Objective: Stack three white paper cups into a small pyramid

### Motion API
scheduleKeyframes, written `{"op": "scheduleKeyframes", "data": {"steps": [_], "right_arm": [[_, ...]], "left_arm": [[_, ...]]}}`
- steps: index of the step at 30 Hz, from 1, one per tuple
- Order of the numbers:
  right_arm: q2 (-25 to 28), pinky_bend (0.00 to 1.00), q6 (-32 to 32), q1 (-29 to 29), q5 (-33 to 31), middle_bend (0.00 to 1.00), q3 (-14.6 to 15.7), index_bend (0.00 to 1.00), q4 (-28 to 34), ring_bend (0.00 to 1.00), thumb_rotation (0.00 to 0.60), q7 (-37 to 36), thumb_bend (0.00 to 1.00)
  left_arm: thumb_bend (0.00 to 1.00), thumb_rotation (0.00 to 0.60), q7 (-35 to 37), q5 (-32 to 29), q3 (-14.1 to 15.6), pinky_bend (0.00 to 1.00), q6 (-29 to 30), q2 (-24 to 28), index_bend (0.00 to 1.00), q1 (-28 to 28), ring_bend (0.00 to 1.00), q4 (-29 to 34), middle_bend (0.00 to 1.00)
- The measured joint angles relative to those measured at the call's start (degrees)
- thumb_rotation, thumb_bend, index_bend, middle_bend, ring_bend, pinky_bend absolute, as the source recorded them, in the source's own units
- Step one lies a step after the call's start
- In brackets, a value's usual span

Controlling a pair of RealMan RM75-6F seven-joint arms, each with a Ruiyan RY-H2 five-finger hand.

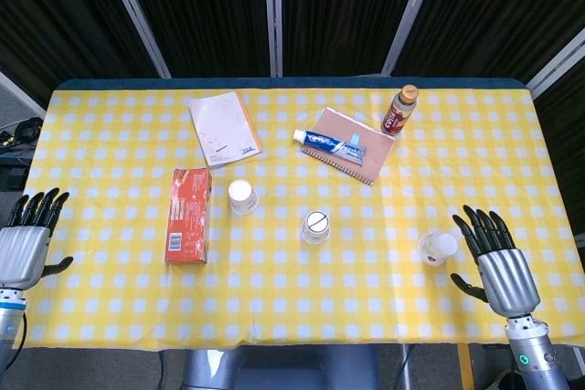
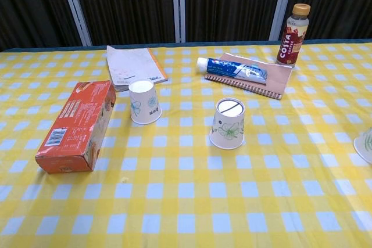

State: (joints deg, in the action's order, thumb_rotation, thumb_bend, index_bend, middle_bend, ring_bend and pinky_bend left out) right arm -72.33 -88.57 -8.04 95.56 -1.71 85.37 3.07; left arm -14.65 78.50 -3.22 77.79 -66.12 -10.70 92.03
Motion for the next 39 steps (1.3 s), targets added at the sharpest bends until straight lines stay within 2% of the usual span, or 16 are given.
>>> {"op": "scheduleKeyframes", "data": {"steps": [27,34,39], "right_arm": [[0.33,0.00,0.56,-0.20,-0.50,0.00,-0.11,0.04,0.11,0.00,0.600,-0.87,0.04],[0.43,0.00,0.69,-0.16,-0.56,0.00,0.00,0.04,0.22,0.00,0.600,-1.37,0.04],[0.57,0.00,0.78,-0.25,-0.49,0.00,0.03,0.04,0.46,0.00,0.600,-1.78,0.04]], "left_arm": [[0.03,0.600,0.21,0.74,0.01,0.00,-0.94,-0.58,0.00,-0.96,0.00,-0.49,0.00],[0.15,0.600,-0.60,0.79,-1.29,0.00,-2.74,-0.30,0.00,-3.23,0.00,1.00,0.00],[0.25,0.600,-2.73,-0.03,-3.40,0.00,-7.03,-0.08,0.03,-7.35,0.00,1.94,0.00]]}}
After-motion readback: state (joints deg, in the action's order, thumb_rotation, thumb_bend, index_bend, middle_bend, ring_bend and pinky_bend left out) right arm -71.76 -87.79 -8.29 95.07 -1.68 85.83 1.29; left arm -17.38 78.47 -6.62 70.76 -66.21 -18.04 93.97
